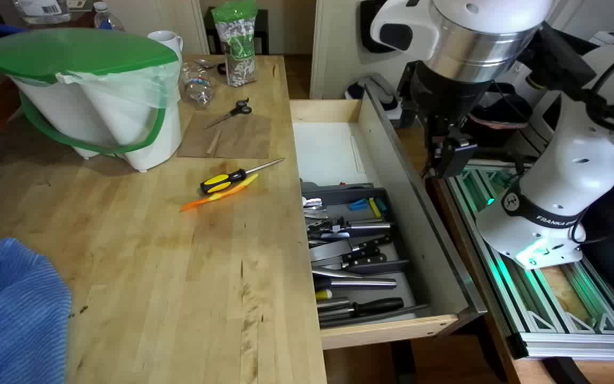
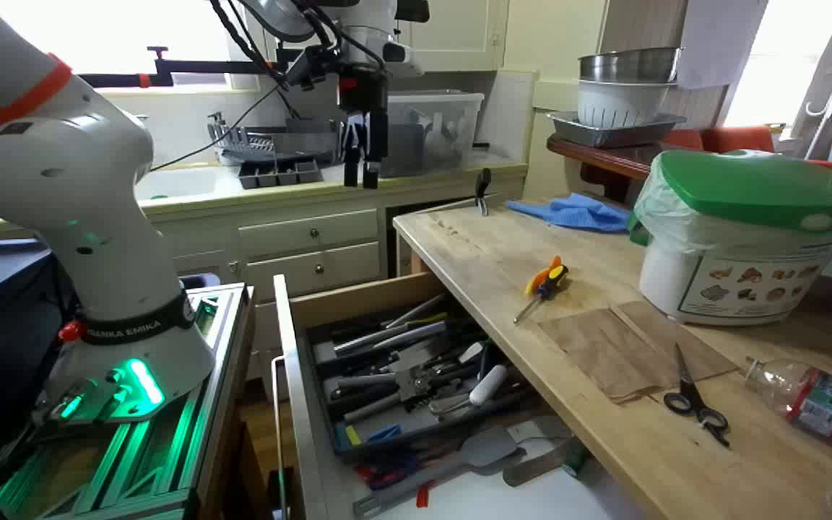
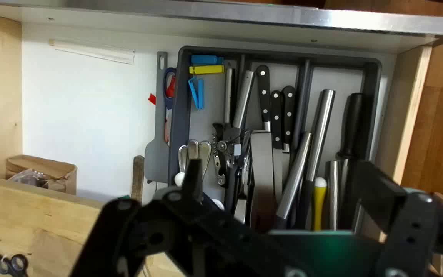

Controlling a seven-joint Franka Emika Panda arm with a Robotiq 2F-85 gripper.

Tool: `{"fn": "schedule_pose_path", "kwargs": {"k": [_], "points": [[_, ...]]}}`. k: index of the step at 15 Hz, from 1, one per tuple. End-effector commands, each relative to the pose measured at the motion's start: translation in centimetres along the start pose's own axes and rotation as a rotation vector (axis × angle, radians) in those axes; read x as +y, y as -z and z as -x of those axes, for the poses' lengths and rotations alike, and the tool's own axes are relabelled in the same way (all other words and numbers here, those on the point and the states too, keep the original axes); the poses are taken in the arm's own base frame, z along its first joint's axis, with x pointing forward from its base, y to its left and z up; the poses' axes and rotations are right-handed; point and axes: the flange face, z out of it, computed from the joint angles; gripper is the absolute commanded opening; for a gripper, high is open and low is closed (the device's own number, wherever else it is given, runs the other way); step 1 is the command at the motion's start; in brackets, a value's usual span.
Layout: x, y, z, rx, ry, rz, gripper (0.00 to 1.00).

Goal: Remove the white potato peeler from the drawer and put it on the tabe

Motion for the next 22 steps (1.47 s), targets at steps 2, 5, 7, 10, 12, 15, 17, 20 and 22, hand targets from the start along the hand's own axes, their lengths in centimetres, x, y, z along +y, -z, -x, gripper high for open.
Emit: {"fn": "schedule_pose_path", "kwargs": {"k": [2,5,7,10,12,15,17,20,22], "points": [[0.0,0.0,0.0,-0.001,0.000,0.000,1.00],[0.0,0.0,0.0,-0.001,0.000,0.000,1.00],[0.8,-1.6,0.7,0.020,0.009,0.016,1.00],[1.9,-5.7,2.9,-0.012,0.071,0.031,1.00],[2.3,-8.7,4.3,-0.014,0.092,0.016,1.00],[5.3,-7.2,0.9,0.078,0.084,0.120,1.00],[7.7,-8.0,-0.1,0.123,0.054,0.211,1.00],[6.7,-6.9,0.6,0.100,0.064,0.160,1.00],[6.4,-6.6,0.4,0.105,0.072,0.162,1.00]]}}
